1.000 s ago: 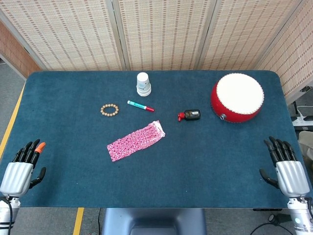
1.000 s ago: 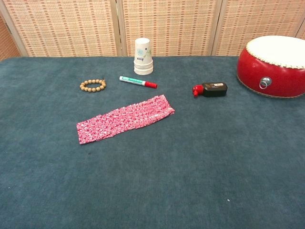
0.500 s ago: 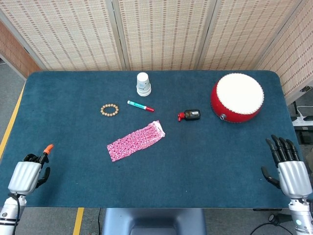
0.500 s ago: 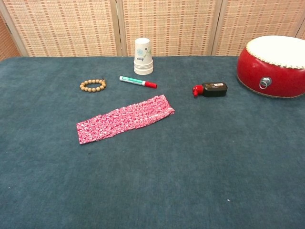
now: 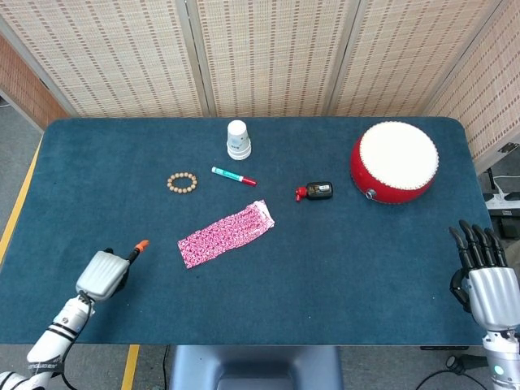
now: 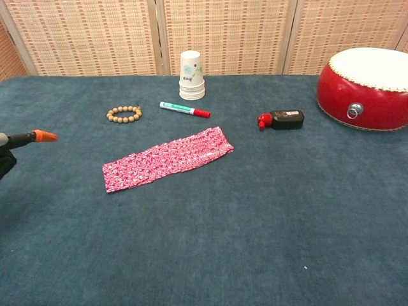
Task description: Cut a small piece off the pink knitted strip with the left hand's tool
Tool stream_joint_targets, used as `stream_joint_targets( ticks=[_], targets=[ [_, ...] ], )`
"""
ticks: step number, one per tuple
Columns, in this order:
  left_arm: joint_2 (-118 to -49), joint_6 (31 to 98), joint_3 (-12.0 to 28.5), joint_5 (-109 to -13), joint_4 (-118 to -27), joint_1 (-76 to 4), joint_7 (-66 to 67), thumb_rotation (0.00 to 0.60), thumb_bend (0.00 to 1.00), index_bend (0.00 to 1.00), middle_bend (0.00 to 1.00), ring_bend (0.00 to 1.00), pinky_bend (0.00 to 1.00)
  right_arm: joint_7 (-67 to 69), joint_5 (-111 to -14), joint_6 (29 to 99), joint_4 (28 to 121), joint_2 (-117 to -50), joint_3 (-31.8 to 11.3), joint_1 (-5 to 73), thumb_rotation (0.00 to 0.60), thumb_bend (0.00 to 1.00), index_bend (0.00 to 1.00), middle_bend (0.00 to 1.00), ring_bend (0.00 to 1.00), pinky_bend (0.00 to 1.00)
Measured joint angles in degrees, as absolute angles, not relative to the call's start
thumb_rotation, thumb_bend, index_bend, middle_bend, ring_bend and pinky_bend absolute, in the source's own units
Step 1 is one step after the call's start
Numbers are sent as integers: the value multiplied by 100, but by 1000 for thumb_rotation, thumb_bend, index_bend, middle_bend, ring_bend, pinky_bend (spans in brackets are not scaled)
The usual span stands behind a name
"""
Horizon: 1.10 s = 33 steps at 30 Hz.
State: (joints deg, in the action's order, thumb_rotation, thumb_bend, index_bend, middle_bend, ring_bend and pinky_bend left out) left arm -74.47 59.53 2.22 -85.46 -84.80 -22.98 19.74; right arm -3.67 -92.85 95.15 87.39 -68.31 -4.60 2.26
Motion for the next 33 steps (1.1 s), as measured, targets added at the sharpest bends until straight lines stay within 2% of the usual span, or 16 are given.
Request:
stream_joint_targets(
  ticks=[2,11,13,19,33],
  targets=[
    [-7606,5828,224,-8480,-8492,-2400,2028,600,845,0,734,733,483,-204,-9285,9483,8748,-6815,-447,234,600,870,0,0,0,54],
    [-7953,5785,161,-8601,-8914,-2648,2221,600,845,0,733,733,485,115,-9346,9534,8741,-6767,-439,236,600,626,0,0,0,54],
    [-8013,5795,133,-8667,-9000,-2690,2271,600,844,0,733,733,485,142,-9346,9533,8729,-6769,-442,237,600,606,0,0,0,54],
    [-8321,5698,120,-8669,-8994,-2858,2508,600,845,0,732,733,484,170,-9322,9445,8759,-6740,-417,249,600,597,0,0,0,54],
    [-9116,5387,320,-7963,-7952,-3227,3389,600,844,0,731,733,485,224,-9280,9355,8838,-6674,-397,262,600,596,0,0,0,54]
  ],
)
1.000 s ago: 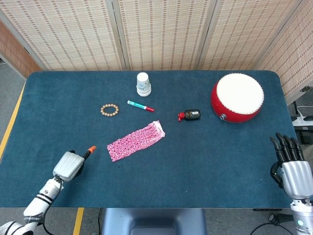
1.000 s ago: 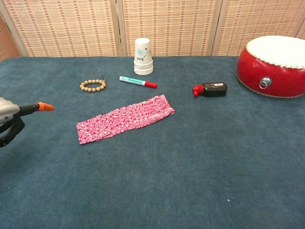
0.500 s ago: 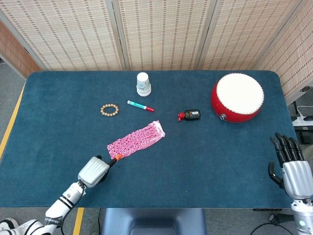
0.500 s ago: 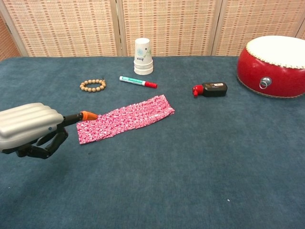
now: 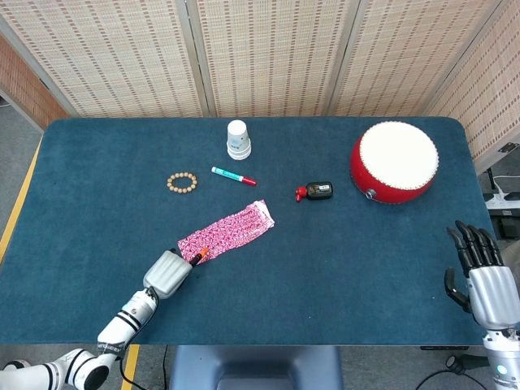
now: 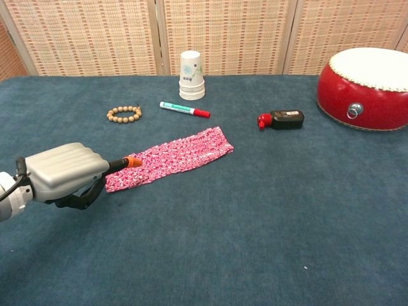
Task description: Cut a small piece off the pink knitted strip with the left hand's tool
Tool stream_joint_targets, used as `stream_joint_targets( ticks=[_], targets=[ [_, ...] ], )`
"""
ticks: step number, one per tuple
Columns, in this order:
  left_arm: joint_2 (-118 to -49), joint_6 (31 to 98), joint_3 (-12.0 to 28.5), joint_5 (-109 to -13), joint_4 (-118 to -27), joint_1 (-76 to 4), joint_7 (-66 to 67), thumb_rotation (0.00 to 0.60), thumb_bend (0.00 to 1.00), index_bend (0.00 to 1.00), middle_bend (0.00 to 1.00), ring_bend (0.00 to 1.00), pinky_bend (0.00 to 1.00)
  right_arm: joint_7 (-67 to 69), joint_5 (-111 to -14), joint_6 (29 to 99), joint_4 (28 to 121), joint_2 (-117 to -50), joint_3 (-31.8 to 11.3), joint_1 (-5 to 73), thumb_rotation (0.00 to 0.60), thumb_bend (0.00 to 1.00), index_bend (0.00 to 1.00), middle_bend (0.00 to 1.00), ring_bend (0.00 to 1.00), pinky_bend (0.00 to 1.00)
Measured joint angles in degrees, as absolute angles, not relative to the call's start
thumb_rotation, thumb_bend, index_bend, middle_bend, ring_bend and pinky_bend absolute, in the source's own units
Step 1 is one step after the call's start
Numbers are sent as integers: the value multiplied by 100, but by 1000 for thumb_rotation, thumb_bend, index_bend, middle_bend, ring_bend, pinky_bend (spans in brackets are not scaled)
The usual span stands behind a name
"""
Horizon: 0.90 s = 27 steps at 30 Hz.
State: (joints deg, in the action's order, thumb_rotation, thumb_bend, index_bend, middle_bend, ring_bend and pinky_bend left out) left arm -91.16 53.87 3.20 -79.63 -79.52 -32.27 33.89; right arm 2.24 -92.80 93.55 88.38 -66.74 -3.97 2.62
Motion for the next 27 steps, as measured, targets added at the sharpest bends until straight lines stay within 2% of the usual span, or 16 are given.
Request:
stream_joint_targets(
  ticks=[3,9,19,27],
  targets=[
    [-9152,5386,304,-7857,-7899,-3241,3448,600,844,6,731,733,485,217,-9280,9353,8832,-6680,-397,263,600,597,0,0,0,54],
    [-9158,5374,252,-7723,-7871,-3274,3610,600,845,136,731,733,485,226,-9273,9311,8847,-6670,-380,268,600,597,0,0,0,54],
    [-9138,5510,228,-7509,-7895,-3260,3690,600,845,212,731,733,498,230,-9257,9285,8859,-6659,-377,273,600,597,0,0,0,54],
    [-9101,5470,145,-7459,-7918,-3286,3644,600,845,366,731,733,498,227,-9234,9265,8860,-6661,-385,280,600,596,0,0,0,54]
  ],
)
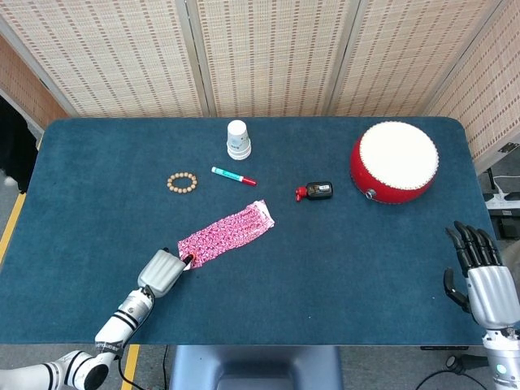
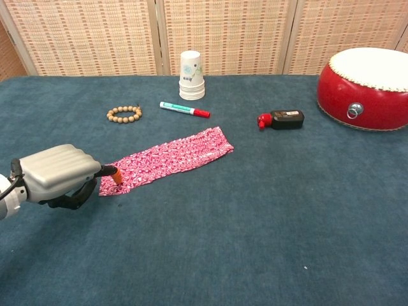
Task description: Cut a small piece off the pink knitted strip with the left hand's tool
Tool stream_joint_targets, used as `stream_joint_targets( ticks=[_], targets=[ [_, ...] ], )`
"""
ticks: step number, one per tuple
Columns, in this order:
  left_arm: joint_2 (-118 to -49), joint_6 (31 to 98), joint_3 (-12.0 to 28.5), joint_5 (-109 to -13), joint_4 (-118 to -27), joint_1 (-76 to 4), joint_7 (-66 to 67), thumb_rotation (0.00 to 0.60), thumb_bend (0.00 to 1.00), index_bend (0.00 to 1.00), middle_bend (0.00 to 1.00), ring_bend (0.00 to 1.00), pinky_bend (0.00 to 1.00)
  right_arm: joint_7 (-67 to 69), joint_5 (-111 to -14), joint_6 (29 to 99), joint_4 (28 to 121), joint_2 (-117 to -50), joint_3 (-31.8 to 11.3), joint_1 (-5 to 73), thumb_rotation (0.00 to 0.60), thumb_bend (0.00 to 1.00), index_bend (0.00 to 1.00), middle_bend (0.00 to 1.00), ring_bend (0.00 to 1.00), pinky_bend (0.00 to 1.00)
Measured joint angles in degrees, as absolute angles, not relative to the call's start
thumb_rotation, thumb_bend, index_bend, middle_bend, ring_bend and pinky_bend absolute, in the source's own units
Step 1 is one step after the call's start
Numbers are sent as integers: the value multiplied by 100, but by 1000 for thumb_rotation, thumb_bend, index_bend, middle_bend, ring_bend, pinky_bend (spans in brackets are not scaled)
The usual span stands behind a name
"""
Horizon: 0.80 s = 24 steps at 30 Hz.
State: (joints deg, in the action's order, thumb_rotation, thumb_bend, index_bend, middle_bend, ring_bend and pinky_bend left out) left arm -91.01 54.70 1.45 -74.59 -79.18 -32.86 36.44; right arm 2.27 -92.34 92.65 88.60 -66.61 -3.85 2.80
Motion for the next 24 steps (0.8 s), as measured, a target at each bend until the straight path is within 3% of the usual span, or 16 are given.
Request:
stream_joint_targets(
  ticks=[11,24],
  targets=[
    [-8971,5541,85,-7277,-7931,-3251,3846,600,845,526,731,733,504,235,-9235,9282,8879,-6646,-387,271,600,597,0,0,0,54],
    [-8588,5625,-60,-6859,-7920,-3069,4028,600,847,543,731,734,517,211,-9222,9247,8887,-6659,-374,271,600,597,0,0,0,54]
  ],
)
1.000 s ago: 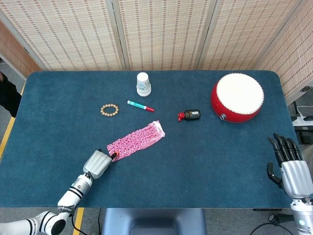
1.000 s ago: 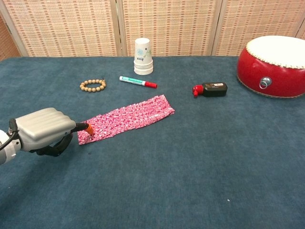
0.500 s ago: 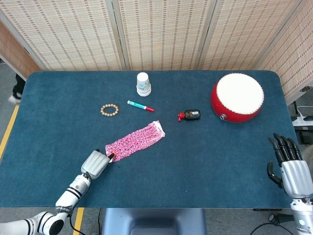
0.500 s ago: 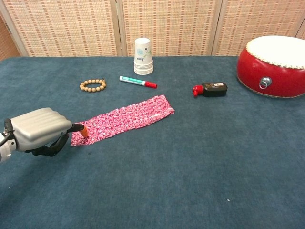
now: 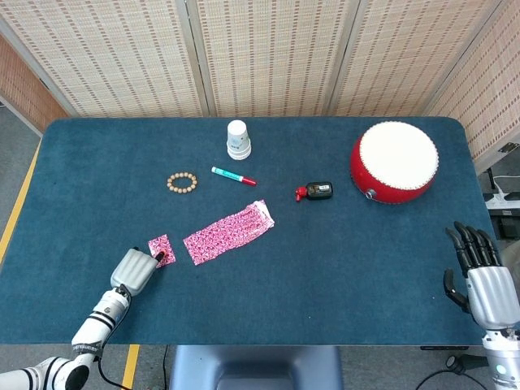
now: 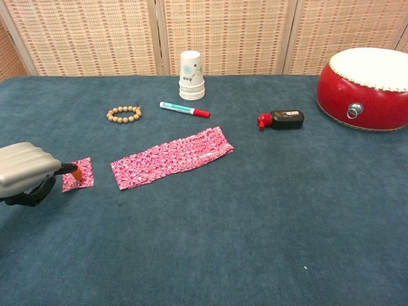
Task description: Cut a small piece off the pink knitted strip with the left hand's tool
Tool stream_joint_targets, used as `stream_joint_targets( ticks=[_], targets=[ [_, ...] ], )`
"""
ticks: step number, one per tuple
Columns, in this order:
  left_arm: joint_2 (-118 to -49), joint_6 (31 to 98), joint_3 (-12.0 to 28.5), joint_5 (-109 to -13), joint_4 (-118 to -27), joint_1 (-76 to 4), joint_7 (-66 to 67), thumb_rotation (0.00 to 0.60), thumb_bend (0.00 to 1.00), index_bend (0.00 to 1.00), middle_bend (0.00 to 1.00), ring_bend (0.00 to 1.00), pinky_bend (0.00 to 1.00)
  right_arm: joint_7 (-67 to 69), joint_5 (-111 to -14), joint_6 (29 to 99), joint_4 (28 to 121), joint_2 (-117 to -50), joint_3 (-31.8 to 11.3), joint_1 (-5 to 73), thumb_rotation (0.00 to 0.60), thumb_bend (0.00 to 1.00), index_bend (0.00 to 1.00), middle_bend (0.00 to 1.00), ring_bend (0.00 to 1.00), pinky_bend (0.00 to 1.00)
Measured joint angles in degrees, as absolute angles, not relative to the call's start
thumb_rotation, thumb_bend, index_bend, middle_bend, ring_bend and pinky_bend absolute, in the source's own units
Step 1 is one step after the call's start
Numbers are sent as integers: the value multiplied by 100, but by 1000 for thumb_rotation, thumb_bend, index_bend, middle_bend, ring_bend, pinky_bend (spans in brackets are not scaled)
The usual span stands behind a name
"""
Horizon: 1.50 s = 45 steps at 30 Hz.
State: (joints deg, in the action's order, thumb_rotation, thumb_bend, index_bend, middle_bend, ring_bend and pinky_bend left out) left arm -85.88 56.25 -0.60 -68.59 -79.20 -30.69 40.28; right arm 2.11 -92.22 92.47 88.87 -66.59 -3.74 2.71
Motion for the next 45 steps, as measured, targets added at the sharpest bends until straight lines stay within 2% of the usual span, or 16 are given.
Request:
stream_joint_targets(
  ticks=[18,23,30,37,45],
  targets=[
    [-8243,5935,-54,-6528,-7895,-2849,4059,600,849,549,732,737,541,208,-9212,9205,8903,-6655,-360,278,600,597,0,0,0,54],
    [-8286,6213,-57,-7008,-7904,-2841,3825,600,851,418,732,742,594,219,-9207,9194,8910,-6648,-357,278,600,597,0,0,0,54],
    [-8532,6583,-55,-7735,-7859,-2880,3326,600,852,226,734,745,600,245,-9207,9178,8938,-6618,-347,279,600,597,0,0,0,54],
    [-8865,6196,-57,-7851,-7833,-3076,3241,600,851,215,735,746,608,262,-9212,9178,8954,-6598,-345,276,600,597,0,0,0,54],
    [-9119,6074,180,-7709,-7792,-3232,3322,600,851,215,734,746,618,282,-9208,9196,8967,-6580,-352,270,600,597,0,0,0,54]
  ],
)
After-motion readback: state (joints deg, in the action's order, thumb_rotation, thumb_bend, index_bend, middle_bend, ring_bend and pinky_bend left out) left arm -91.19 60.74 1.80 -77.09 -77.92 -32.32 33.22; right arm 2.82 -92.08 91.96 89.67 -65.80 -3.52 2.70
